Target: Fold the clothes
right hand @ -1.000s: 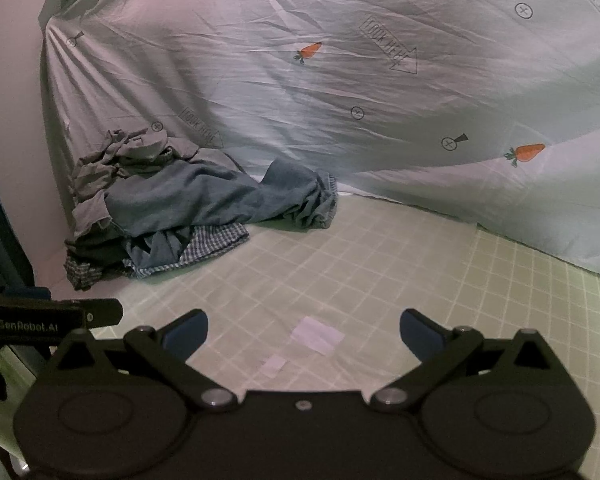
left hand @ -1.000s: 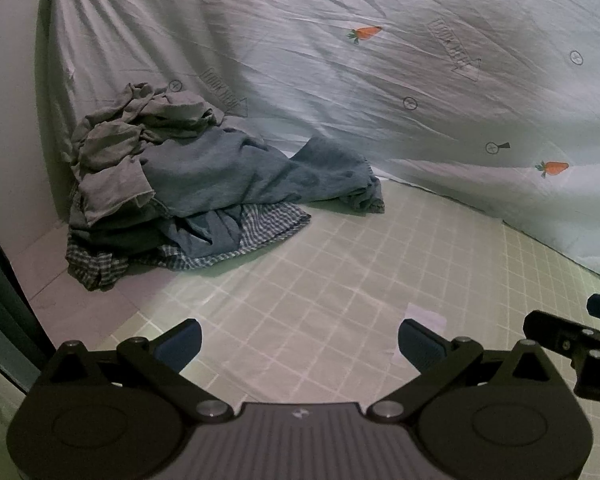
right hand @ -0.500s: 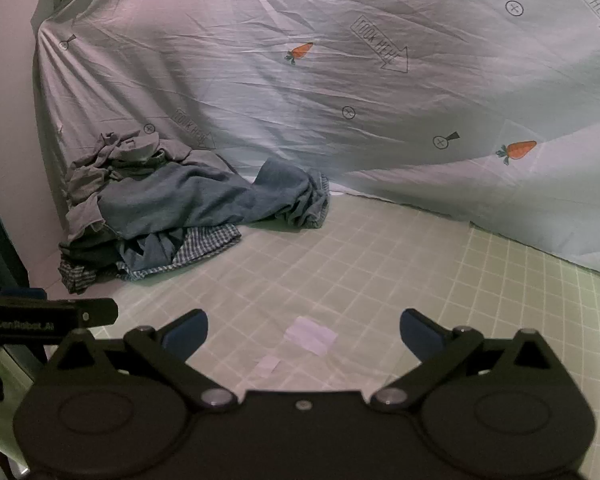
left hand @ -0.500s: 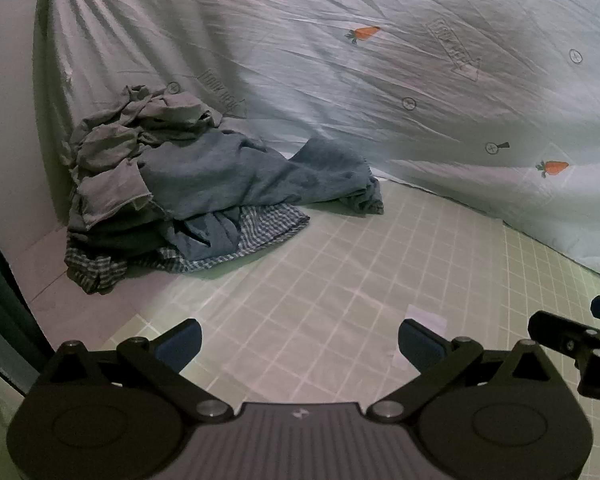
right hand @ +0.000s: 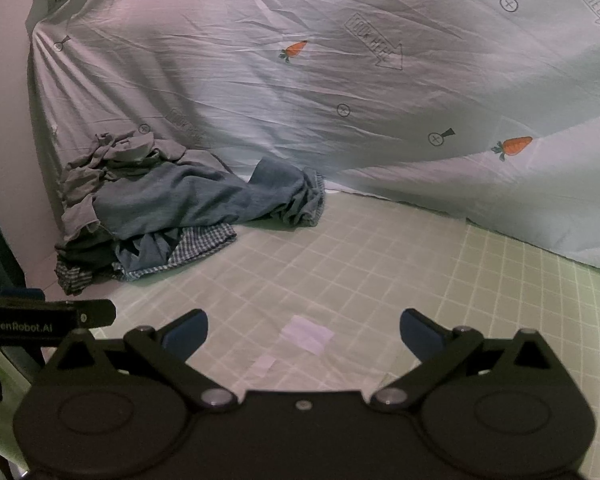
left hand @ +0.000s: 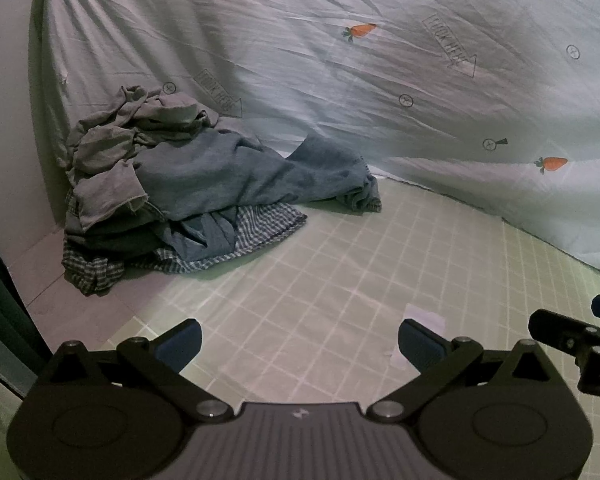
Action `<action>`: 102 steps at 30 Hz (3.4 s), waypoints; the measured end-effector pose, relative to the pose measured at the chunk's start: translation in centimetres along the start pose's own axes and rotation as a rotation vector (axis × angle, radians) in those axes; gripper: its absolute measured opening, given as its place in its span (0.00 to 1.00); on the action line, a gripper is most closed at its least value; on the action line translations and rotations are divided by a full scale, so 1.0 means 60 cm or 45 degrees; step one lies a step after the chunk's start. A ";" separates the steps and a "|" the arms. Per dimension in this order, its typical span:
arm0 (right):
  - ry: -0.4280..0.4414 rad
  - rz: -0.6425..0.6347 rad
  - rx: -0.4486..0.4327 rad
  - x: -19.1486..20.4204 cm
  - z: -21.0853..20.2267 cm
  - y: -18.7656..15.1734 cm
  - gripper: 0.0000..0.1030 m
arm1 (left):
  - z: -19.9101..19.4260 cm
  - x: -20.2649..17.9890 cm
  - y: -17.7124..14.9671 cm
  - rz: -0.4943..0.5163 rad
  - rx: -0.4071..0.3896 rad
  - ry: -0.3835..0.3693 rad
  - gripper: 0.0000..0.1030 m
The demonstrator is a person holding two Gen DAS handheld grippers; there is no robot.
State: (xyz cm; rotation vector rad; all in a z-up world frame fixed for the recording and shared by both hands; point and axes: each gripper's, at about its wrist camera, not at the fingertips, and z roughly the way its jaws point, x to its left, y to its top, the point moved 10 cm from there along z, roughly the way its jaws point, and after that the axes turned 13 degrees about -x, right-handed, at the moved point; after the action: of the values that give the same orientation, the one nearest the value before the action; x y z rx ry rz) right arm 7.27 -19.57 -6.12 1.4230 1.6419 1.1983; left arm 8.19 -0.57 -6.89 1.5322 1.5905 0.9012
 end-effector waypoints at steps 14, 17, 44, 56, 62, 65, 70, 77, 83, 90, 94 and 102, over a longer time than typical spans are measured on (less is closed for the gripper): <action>-0.022 0.000 -0.019 -0.002 0.002 -0.001 1.00 | 0.003 -0.007 0.005 0.060 -0.009 0.005 1.00; -0.048 -0.018 -0.046 -0.005 0.002 0.001 1.00 | 0.006 -0.007 0.007 0.073 -0.012 0.021 1.00; -0.049 0.035 0.002 -0.021 0.346 0.121 1.00 | 0.311 0.170 0.191 -0.020 0.124 0.271 1.00; 0.333 0.043 -0.018 0.214 0.674 0.240 1.00 | 0.458 0.413 0.282 -0.594 0.112 0.535 1.00; 0.562 0.215 0.056 0.327 0.737 0.250 0.97 | 0.464 0.456 0.291 -0.737 0.013 0.561 0.93; 0.670 0.334 0.132 0.374 0.763 0.242 0.91 | 0.469 0.466 0.284 -0.766 -0.013 0.547 0.84; 0.848 0.415 0.283 0.446 0.781 0.210 0.67 | 0.461 0.477 0.278 -0.789 -0.047 0.542 0.73; 0.918 0.339 0.232 0.463 0.737 0.219 0.14 | 0.438 0.449 0.291 -0.691 -0.052 0.528 0.34; 0.870 0.308 0.056 0.367 0.613 0.267 0.12 | 0.373 0.326 0.311 -0.588 -0.094 0.259 0.13; 0.624 0.364 -0.125 0.114 0.391 0.270 0.12 | 0.242 0.049 0.285 -0.432 -0.088 -0.172 0.12; 0.339 0.280 -0.199 -0.060 0.222 0.219 0.12 | 0.175 -0.174 0.227 -0.318 -0.001 -0.461 0.11; -0.448 0.457 0.002 -0.431 -0.115 -0.031 0.15 | -0.003 -0.530 -0.043 -0.175 0.346 -0.971 0.27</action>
State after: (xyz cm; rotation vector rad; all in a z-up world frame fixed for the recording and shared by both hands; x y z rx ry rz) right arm 5.54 -46.33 -7.60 1.8632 1.1808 1.0534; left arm 7.25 -32.47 -7.83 1.6473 1.2444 -0.0141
